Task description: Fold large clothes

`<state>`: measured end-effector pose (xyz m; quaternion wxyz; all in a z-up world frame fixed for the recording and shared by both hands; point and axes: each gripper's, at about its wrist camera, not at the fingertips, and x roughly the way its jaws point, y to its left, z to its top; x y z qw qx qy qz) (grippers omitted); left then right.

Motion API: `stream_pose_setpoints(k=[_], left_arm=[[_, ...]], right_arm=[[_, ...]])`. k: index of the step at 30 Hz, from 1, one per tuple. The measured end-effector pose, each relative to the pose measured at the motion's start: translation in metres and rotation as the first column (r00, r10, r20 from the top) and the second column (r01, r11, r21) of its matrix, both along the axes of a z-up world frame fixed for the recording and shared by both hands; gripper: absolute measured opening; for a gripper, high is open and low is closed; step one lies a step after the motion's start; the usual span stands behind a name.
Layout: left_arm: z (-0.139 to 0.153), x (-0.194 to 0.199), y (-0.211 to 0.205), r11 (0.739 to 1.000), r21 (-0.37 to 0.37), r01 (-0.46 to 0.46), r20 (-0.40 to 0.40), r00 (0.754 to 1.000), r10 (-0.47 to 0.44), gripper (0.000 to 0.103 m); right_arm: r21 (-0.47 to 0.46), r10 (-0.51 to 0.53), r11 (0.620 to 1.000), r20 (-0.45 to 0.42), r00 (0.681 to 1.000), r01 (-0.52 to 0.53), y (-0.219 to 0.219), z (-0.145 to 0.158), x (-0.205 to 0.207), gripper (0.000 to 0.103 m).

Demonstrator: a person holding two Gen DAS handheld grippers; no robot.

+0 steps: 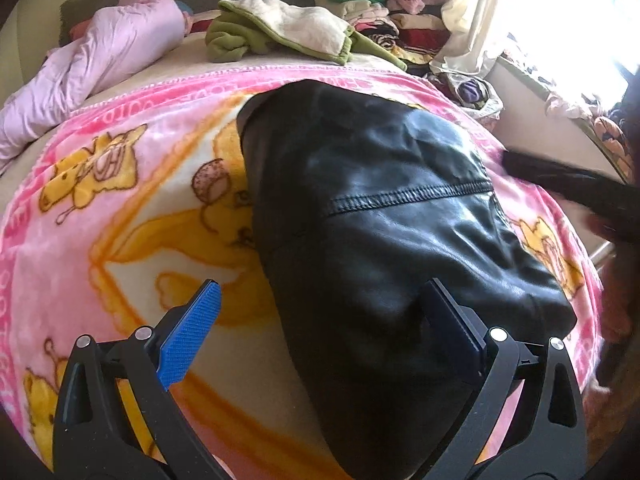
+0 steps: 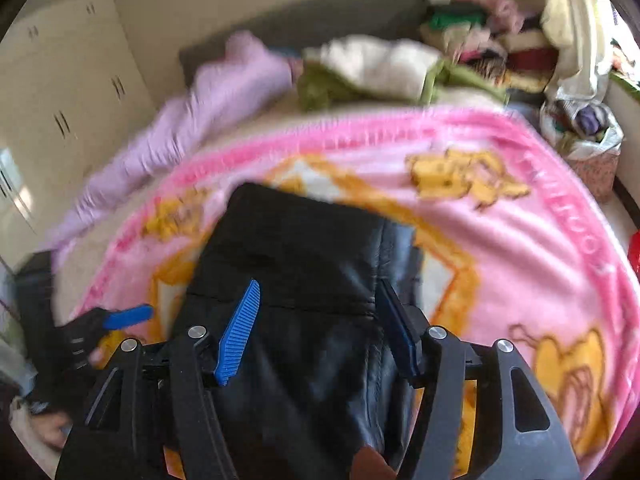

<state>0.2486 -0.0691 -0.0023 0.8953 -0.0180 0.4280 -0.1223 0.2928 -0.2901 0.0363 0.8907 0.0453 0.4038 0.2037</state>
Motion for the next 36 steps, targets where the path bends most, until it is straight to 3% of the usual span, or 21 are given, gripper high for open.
stream_pose_setpoints(k=[2, 4, 7, 11, 13, 17, 20, 30, 33, 36], left_arm=[[-0.003, 0.001, -0.001, 1.0, -0.005, 0.005, -0.005, 1.0, -0.005, 0.093], [-0.006, 0.002, -0.002, 1.0, -0.022, 0.017, -0.022, 1.0, -0.018, 0.093], [-0.009, 0.001, -0.005, 1.0, -0.019, 0.021, -0.02, 1.0, -0.021, 0.093], [-0.004, -0.003, -0.005, 1.0, -0.018, 0.022, -0.017, 1.0, -0.022, 0.093], [0.001, -0.006, -0.005, 1.0, -0.011, 0.026, -0.006, 1.0, -0.026, 0.093], [0.004, -0.009, -0.007, 1.0, -0.01, 0.024, -0.006, 1.0, -0.024, 0.093], [0.005, -0.011, -0.008, 1.0, -0.01, 0.022, -0.009, 1.0, -0.022, 0.094], [-0.004, -0.018, -0.017, 0.999, 0.01, 0.041, -0.04, 0.998, -0.041, 0.094], [-0.012, -0.017, -0.014, 0.999, -0.002, 0.038, -0.052, 0.998, -0.038, 0.094], [-0.021, -0.016, -0.011, 0.998, -0.051, 0.044, -0.079, 0.996, -0.048, 0.094]], right_arm=[[-0.043, -0.038, 0.999, -0.103, 0.994, 0.034, 0.001, -0.027, 0.022, 0.045], [-0.107, -0.055, 0.994, -0.153, 0.987, 0.039, 0.007, -0.049, 0.034, 0.044], [-0.098, -0.087, 0.993, -0.178, 0.98, 0.07, 0.006, -0.065, 0.036, 0.044], [-0.035, -0.073, 0.997, -0.127, 0.989, 0.069, -0.006, -0.047, 0.016, 0.047], [-0.017, -0.073, 0.997, -0.108, 0.991, 0.072, -0.011, -0.034, 0.007, 0.06], [0.016, -0.093, 0.995, -0.078, 0.993, 0.094, -0.027, -0.019, -0.012, 0.061], [0.024, -0.099, 0.995, -0.065, 0.993, 0.1, -0.036, -0.015, -0.022, 0.07], [0.087, -0.069, 0.993, -0.064, 0.996, 0.075, -0.057, -0.022, -0.068, 0.07], [0.079, -0.051, 0.995, -0.063, 0.997, 0.056, -0.055, -0.032, -0.085, 0.056], [0.013, -0.066, 0.998, -0.085, 0.994, 0.067, -0.049, -0.05, -0.091, 0.056]])
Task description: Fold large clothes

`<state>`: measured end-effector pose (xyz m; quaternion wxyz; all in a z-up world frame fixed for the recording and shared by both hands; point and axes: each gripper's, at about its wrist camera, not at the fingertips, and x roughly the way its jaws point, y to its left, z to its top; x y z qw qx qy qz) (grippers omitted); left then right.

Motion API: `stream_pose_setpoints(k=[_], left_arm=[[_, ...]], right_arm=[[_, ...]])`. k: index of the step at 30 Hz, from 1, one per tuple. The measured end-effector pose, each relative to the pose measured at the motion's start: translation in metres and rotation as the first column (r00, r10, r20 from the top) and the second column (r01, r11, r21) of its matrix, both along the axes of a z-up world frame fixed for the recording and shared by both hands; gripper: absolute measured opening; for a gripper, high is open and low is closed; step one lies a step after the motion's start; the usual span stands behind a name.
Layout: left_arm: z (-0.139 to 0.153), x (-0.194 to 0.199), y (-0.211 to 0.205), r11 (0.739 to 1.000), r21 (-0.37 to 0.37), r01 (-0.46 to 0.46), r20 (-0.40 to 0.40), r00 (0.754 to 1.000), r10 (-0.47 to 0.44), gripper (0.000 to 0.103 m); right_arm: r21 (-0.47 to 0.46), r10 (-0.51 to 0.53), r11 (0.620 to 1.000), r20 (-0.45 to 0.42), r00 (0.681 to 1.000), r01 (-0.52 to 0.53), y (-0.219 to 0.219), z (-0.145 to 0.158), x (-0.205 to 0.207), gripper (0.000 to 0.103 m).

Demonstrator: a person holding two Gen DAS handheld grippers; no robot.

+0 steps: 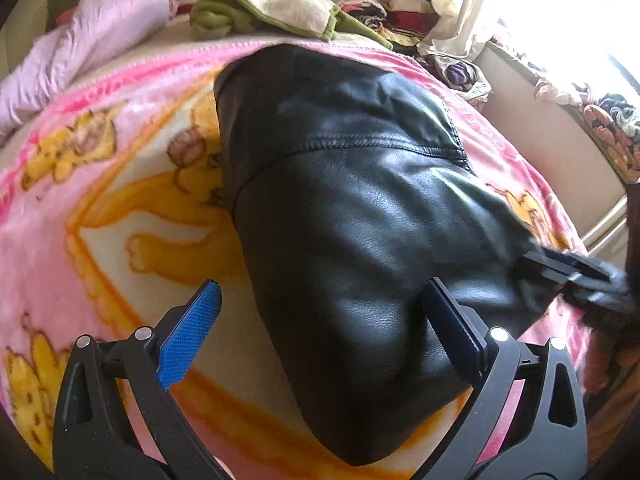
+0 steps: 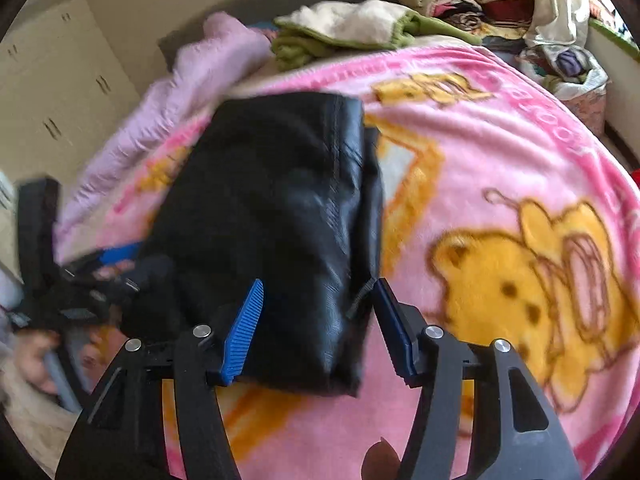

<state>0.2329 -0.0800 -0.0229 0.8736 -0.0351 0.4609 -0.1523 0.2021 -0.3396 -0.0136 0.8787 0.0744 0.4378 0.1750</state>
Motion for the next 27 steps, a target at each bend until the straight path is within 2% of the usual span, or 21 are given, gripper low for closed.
stream_pose_setpoints(k=[3, 6, 9, 12, 22, 27], left_arm=[[0.0, -0.002, -0.003, 1.0, -0.001, -0.001, 0.006, 1.0, 0.001, 0.094], [0.006, -0.006, -0.006, 1.0, 0.016, 0.003, 0.026, 1.0, -0.004, 0.094], [0.011, -0.007, -0.005, 1.0, 0.018, -0.001, 0.029, 1.0, 0.001, 0.094], [0.013, -0.009, -0.006, 1.0, 0.023, 0.0, 0.027, 1.0, 0.0, 0.094], [0.025, -0.017, -0.006, 1.0, 0.027, 0.004, 0.039, 0.999, -0.005, 0.094], [0.037, -0.031, -0.006, 0.999, 0.044, 0.005, 0.075, 0.997, -0.009, 0.094]], right_arm=[[0.002, -0.028, 1.0, -0.021, 0.999, 0.028, 0.0, -0.012, 0.001, 0.056], [0.021, -0.035, 0.999, 0.022, 0.999, 0.034, -0.001, -0.002, -0.005, 0.057], [0.008, -0.049, 0.999, 0.047, 0.998, 0.049, 0.0, 0.007, -0.011, 0.066], [0.008, -0.044, 0.999, 0.049, 0.998, 0.044, -0.001, 0.009, -0.014, 0.069], [-0.002, -0.075, 0.997, 0.1, 0.992, 0.075, -0.007, 0.022, -0.032, 0.092], [-0.004, -0.086, 0.996, 0.154, 0.984, 0.088, -0.007, 0.038, -0.049, 0.096]])
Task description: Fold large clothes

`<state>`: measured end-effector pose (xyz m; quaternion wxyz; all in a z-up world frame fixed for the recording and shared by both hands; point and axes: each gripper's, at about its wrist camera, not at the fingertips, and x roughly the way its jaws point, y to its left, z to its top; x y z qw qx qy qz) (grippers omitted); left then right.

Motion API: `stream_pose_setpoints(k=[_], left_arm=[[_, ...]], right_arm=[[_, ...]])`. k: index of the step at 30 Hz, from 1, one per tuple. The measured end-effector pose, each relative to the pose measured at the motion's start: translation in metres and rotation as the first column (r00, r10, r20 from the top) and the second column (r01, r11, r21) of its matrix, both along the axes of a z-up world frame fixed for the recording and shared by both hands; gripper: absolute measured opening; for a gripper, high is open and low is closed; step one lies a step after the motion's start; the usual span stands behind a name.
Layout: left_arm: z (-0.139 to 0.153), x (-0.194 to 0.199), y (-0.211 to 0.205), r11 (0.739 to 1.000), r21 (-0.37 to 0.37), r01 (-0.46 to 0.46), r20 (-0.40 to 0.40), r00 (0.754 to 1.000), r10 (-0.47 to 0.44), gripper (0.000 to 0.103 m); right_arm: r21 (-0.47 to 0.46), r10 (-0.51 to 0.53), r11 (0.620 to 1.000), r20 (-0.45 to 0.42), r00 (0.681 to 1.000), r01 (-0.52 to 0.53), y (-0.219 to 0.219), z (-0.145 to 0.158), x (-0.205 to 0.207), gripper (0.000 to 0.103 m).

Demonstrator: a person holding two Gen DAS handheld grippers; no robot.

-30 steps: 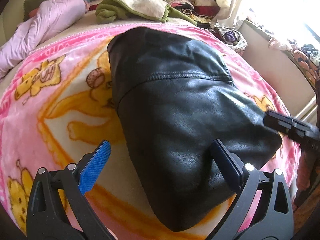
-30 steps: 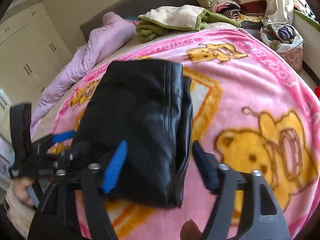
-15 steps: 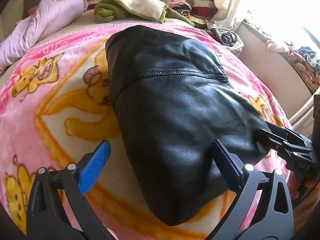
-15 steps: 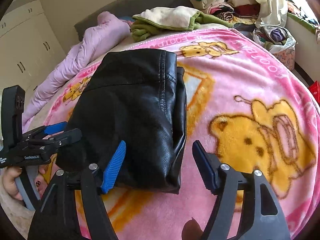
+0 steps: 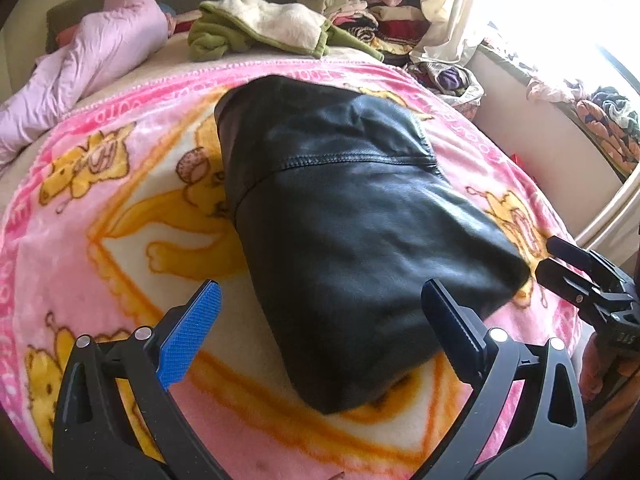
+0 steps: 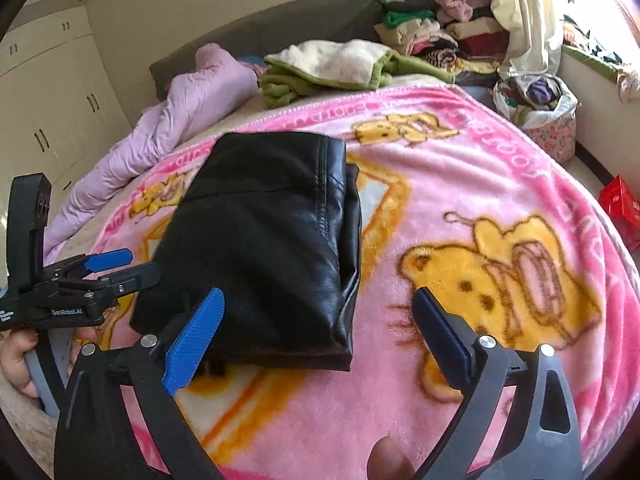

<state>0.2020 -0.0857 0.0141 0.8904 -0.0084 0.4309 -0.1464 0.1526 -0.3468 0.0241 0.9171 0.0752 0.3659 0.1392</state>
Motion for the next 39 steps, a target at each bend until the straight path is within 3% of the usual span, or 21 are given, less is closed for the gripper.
stream_pose_setpoints(k=[7, 17, 28, 39], left_arm=[[0.022, -0.032, 0.001, 1.0, -0.007, 0.005, 0.071, 0.997, -0.005, 0.094], [0.036, -0.071, 0.006, 0.999, -0.024, 0.02, 0.109, 0.994, -0.018, 0.094], [0.023, -0.114, 0.015, 0.999, -0.032, -0.017, 0.137, 0.99, 0.022, 0.094], [-0.015, -0.14, 0.02, 0.998, -0.035, -0.047, 0.128, 0.991, 0.051, 0.094]], right_arm=[[-0.01, 0.004, 1.0, 0.095, 0.995, -0.003, 0.007, 0.023, -0.034, 0.099], [-0.01, -0.007, 1.0, 0.142, 0.99, 0.009, 0.012, 0.035, -0.074, 0.099], [-0.028, -0.043, 0.998, 0.195, 0.98, 0.049, 0.012, 0.03, -0.122, 0.099], [-0.096, -0.066, 0.992, 0.201, 0.977, 0.086, 0.024, -0.003, -0.147, 0.099]])
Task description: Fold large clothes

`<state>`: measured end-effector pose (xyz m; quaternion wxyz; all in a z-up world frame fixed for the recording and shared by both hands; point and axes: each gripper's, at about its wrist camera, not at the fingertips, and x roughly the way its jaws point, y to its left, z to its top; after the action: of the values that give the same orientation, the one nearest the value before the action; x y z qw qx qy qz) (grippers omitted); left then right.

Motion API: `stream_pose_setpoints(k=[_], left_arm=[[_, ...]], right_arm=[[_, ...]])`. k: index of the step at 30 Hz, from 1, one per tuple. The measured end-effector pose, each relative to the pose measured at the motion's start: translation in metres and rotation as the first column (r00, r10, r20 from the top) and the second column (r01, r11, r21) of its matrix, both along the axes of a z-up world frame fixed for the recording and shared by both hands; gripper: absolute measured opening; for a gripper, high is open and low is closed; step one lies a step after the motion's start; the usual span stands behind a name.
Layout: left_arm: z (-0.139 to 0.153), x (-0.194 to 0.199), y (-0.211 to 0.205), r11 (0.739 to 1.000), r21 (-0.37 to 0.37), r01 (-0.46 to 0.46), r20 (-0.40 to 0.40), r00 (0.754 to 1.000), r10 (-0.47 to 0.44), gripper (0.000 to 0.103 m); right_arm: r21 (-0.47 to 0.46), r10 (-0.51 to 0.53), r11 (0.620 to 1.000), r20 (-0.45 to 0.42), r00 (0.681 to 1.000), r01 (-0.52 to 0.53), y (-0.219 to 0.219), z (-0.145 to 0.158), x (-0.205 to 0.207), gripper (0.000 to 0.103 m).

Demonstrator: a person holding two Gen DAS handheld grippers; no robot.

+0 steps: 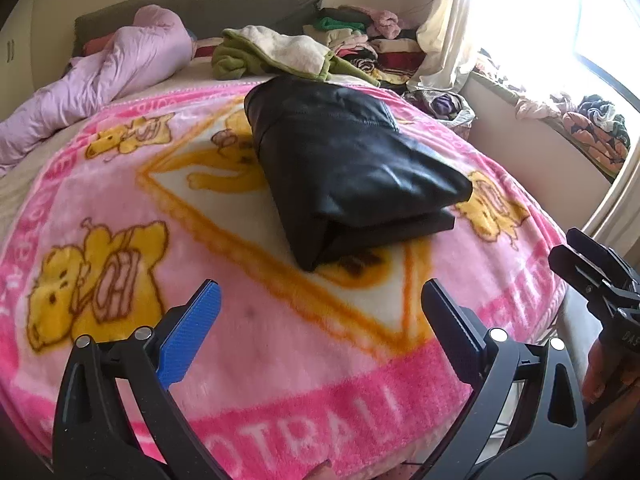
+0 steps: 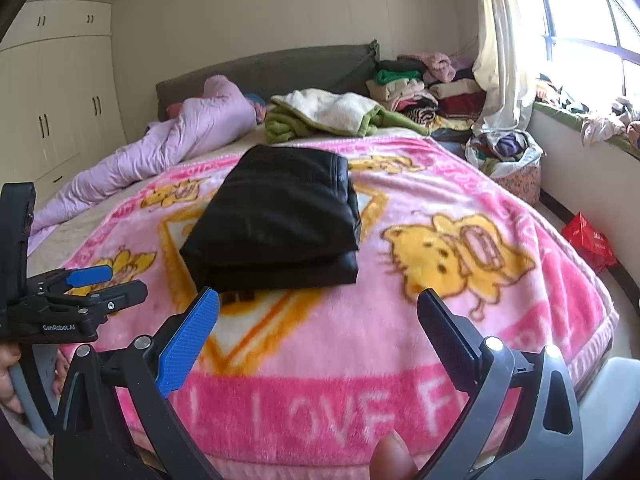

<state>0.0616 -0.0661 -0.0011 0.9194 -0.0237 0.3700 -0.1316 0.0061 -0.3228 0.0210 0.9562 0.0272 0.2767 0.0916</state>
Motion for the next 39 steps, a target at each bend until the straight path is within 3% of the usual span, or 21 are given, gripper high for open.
stream_pose_setpoints(k=[7, 39], left_arm=[[-0.0032, -0.0012, 0.0003, 0.999, 0.03, -0.016, 0.004, 1.0, 0.016, 0.094], [-0.0036, -0.0066, 0.0037, 0.999, 0.031, -0.034, 0.008, 0.999, 0.034, 0.094]], right_arm=[[-0.004, -0.014, 1.0, -0.018, 1.0, 0.014, 0.0009, -0.0095, -0.001, 0.099], [-0.027, -0.022, 0.999, -0.016, 1.0, 0.021, 0.004, -0.0088, -0.0063, 0.099]])
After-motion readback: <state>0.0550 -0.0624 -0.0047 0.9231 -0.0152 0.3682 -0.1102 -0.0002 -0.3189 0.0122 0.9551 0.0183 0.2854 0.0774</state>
